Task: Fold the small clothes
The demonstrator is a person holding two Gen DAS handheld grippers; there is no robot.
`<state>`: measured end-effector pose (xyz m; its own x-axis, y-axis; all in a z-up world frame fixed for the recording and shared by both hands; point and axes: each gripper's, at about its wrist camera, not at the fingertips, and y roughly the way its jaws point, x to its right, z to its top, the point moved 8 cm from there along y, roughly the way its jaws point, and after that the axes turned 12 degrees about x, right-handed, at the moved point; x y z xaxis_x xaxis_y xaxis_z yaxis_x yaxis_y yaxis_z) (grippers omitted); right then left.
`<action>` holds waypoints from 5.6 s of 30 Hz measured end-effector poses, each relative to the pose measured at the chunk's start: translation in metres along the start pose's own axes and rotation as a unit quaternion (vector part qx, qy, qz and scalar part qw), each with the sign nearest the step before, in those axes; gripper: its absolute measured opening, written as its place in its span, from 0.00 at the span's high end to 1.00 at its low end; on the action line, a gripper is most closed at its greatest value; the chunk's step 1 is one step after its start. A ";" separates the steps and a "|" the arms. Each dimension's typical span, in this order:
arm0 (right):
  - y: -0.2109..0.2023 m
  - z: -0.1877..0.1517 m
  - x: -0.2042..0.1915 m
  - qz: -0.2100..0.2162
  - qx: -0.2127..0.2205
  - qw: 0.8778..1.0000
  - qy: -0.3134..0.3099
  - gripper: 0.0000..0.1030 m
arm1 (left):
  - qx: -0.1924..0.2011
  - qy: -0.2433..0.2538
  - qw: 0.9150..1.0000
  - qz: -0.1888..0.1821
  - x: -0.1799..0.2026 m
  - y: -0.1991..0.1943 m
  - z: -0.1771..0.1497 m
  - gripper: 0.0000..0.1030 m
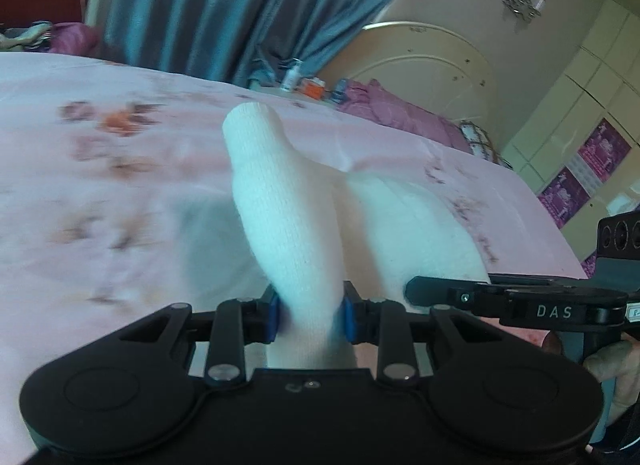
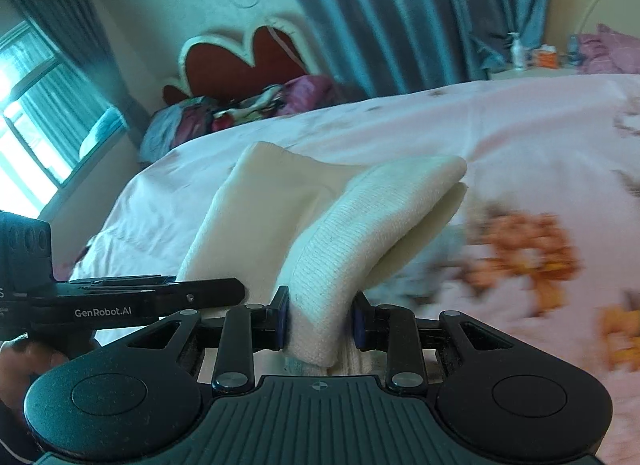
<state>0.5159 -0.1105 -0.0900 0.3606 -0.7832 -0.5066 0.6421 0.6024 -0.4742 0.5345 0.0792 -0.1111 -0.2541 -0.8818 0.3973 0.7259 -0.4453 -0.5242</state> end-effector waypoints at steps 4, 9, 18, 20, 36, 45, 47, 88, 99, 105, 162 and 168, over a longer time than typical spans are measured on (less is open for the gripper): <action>0.035 -0.015 -0.038 0.014 -0.009 1.000 0.001 0.71 | -0.003 -0.001 1.000 0.018 -0.041 -0.025 0.003 0.73; 0.076 -0.034 -0.073 0.025 -0.030 0.999 0.008 0.71 | -0.015 -0.015 0.999 0.032 -0.088 -0.042 0.002 0.73; 0.117 -0.069 -0.040 -0.012 -0.063 0.996 0.062 0.69 | -0.014 -0.015 0.996 0.084 -0.150 -0.033 -0.029 0.28; 0.117 -0.067 -0.042 -0.015 -0.063 0.996 0.054 0.67 | -0.010 -0.020 0.997 0.080 -0.150 -0.033 -0.029 0.29; 0.165 -0.032 -0.039 -0.097 -0.021 0.991 -0.094 0.83 | 0.004 0.076 0.995 0.062 -0.138 0.019 0.014 0.49; 0.104 -0.040 -0.073 -0.049 0.003 0.991 -0.125 0.83 | 0.044 0.097 0.993 0.048 -0.112 -0.040 0.004 0.55; 0.101 -0.055 -0.084 -0.034 -0.015 0.988 -0.148 0.83 | 0.049 0.105 0.991 0.061 -0.109 -0.049 -0.009 0.60; -0.164 -0.164 -0.123 -0.155 0.076 0.974 -0.148 0.00 | 0.111 0.090 0.968 0.206 0.029 -0.249 -0.130 0.00; -0.223 -0.176 -0.152 -0.172 0.104 0.968 -0.147 0.00 | 0.138 0.111 0.965 0.195 0.069 -0.298 -0.138 0.00; -0.249 -0.177 -0.166 -0.173 0.119 0.968 -0.139 0.00 | 0.153 0.106 0.964 0.188 0.082 -0.321 -0.141 0.00; -0.307 -0.180 -0.208 -0.172 0.158 0.959 -0.162 0.00 | 0.196 0.109 0.957 0.183 0.104 -0.375 -0.135 0.00; -0.306 -0.178 -0.209 -0.174 0.160 0.958 -0.163 0.00 | 0.196 0.110 0.957 0.182 0.106 -0.375 -0.135 0.00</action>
<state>0.1234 -0.1035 0.0327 0.2454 -0.9660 -0.0816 0.9174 0.2586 -0.3026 0.1494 0.1316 0.0261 -0.0360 -0.9980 0.0514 0.9652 -0.0480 -0.2571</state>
